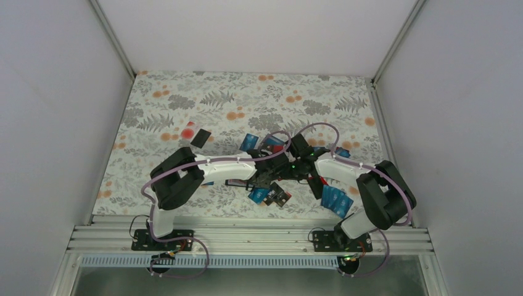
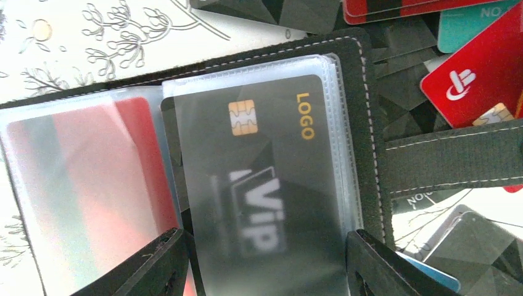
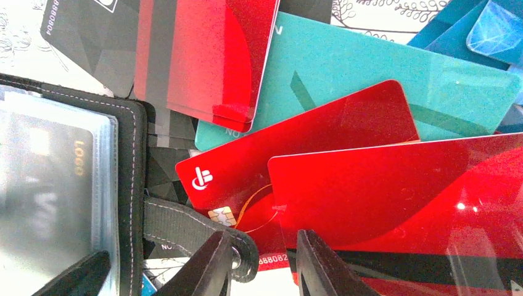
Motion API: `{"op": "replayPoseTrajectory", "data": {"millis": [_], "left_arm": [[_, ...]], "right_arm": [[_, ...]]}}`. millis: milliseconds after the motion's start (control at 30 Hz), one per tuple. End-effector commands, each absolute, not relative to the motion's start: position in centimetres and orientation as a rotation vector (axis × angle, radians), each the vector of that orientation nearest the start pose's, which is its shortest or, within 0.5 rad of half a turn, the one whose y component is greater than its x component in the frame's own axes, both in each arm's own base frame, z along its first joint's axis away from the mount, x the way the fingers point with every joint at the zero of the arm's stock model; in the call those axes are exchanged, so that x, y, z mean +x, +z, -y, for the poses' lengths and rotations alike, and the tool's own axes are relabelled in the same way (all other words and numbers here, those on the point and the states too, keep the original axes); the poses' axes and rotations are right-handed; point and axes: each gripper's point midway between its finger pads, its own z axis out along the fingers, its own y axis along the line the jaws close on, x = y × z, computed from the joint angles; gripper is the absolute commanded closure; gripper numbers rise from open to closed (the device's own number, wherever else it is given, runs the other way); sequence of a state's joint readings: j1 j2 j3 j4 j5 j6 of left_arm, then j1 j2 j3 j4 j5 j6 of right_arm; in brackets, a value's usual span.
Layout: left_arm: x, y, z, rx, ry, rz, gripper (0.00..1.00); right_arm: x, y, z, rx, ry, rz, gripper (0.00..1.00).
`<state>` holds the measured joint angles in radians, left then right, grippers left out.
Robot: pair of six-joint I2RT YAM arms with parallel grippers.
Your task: Put the credit cards into the card holder
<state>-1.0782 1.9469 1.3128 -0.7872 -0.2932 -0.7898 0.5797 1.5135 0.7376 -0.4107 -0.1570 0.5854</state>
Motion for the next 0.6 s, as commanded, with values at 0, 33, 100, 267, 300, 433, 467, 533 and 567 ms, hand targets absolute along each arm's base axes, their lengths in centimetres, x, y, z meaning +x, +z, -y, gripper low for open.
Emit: {"op": "replayPoseTrajectory", "data": {"millis": [0,33,100,267,300,433,467,533,567], "left_arm": [[22.9,4.6,30.7,0.336,0.119,-2.753,0.36],[22.9,4.8,30.5,0.331,0.124,-2.751,0.36],[23.0,5.1,30.4,0.324,0.134,-2.744,0.36],[23.1,5.5,29.9,0.310,0.149,-2.735,0.35],[23.1,5.6,29.9,0.309,0.153,-2.733,0.35],[23.3,6.3,29.6,0.289,0.158,-2.717,0.35],[23.3,6.6,29.5,0.284,0.154,-2.711,0.35],[23.4,7.1,29.5,0.273,0.144,-2.703,0.35],[23.5,7.3,29.4,0.270,0.144,-2.699,0.36]], "right_arm": [[24.7,2.1,-19.0,-0.045,0.497,-2.854,0.72],[24.7,2.0,-18.9,-0.045,0.496,-2.856,0.72],[24.6,1.9,-18.9,-0.047,0.493,-2.858,0.72],[24.7,1.9,-18.9,-0.044,0.500,-2.858,0.73],[24.7,1.9,-18.9,-0.046,0.500,-2.858,0.73],[24.7,1.9,-18.8,-0.045,0.498,-2.861,0.73],[24.6,1.8,-18.8,-0.048,0.498,-2.861,0.73],[24.6,1.8,-18.8,-0.046,0.497,-2.863,0.74],[24.7,1.8,-18.8,-0.046,0.498,-2.862,0.74]]}}
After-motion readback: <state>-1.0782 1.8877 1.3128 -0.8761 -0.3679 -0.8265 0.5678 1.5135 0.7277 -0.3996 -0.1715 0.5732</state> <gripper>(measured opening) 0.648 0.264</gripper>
